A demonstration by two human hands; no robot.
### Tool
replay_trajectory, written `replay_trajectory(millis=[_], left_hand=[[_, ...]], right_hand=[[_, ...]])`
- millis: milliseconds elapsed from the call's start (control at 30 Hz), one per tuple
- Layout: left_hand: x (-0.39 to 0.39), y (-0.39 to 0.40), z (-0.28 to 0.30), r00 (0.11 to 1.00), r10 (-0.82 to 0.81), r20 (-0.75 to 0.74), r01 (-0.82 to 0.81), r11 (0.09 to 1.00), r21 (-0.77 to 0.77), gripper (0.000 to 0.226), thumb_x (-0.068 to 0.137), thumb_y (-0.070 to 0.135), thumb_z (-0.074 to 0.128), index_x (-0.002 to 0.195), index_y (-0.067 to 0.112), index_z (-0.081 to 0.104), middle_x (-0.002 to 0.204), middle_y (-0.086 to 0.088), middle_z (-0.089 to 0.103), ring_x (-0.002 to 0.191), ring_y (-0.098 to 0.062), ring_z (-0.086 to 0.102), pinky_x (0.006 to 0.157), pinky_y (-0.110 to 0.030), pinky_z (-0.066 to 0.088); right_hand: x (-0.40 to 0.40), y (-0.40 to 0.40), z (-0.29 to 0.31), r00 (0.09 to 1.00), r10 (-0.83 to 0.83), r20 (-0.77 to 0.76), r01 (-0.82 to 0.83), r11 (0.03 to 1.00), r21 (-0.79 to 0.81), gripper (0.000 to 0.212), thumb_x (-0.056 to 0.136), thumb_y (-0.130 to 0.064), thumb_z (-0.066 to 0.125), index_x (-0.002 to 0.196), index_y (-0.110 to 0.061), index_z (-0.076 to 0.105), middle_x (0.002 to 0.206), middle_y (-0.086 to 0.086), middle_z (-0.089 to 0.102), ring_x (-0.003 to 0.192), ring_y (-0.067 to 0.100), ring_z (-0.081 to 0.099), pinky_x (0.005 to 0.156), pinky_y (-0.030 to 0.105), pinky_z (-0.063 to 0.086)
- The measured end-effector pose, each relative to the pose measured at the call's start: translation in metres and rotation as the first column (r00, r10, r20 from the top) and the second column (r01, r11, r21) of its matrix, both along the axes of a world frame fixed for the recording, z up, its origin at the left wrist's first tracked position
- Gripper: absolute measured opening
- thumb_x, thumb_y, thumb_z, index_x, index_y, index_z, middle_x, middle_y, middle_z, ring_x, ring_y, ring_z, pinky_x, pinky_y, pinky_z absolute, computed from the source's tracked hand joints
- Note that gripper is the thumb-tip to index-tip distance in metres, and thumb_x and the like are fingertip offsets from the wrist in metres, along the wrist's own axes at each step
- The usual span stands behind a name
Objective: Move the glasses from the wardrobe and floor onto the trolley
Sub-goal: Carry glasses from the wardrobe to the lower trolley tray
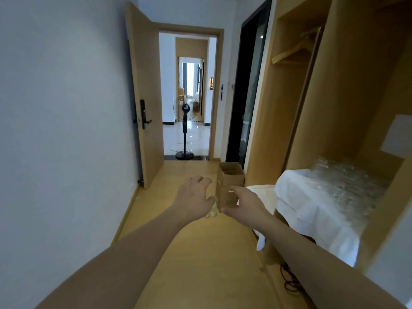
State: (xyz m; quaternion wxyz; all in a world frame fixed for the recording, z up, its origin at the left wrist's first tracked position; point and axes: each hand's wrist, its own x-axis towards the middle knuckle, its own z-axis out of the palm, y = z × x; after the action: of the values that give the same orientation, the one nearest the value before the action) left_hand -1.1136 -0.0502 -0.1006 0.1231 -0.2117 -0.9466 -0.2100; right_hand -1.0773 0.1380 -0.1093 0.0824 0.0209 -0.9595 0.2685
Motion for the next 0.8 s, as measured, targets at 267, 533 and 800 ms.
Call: replay_trajectory(millis=[267, 533, 800], left_hand=[[-0.090, 0.051, 0.019, 0.996, -0.059, -0.070, 0.056, 0.997, -0.048, 0.054, 0.097, 0.044, 0.057, 0.145, 0.022, 0.046, 0.140, -0.003, 0.053, 0.129, -0.024, 0.043, 0.105, -0.038, 0.041], [-0.190, 0.126, 0.023, 0.992, -0.107, -0.064, 0.098, 0.986, -0.136, 0.050, 0.096, 0.045, 0.058, 0.140, 0.023, 0.049, 0.138, -0.001, 0.055, 0.127, -0.023, 0.045, 0.101, -0.037, 0.042], [-0.259, 0.194, 0.010, 0.983, -0.180, 0.026, 0.182, 0.964, -0.192, 0.052, 0.098, 0.043, 0.055, 0.145, 0.023, 0.046, 0.141, -0.003, 0.051, 0.129, -0.024, 0.043, 0.103, -0.042, 0.044]], right_hand=[[-0.100, 0.050, 0.004, 0.999, 0.020, -0.036, -0.021, 0.999, -0.043, 0.078, 0.083, -0.043, 0.075, 0.151, -0.023, 0.042, 0.150, -0.001, 0.050, 0.133, 0.020, 0.050, 0.106, 0.043, 0.049], [-0.200, 0.130, -0.005, 0.997, -0.070, -0.037, 0.065, 0.990, -0.126, 0.078, 0.082, -0.045, 0.078, 0.149, -0.028, 0.043, 0.152, -0.005, 0.047, 0.133, 0.020, 0.049, 0.102, 0.034, 0.047], [-0.253, 0.190, -0.026, 0.982, -0.187, -0.005, 0.183, 0.968, -0.171, 0.068, 0.084, -0.043, 0.077, 0.144, -0.035, 0.046, 0.149, -0.009, 0.049, 0.114, 0.012, 0.056, 0.072, 0.008, 0.037]])
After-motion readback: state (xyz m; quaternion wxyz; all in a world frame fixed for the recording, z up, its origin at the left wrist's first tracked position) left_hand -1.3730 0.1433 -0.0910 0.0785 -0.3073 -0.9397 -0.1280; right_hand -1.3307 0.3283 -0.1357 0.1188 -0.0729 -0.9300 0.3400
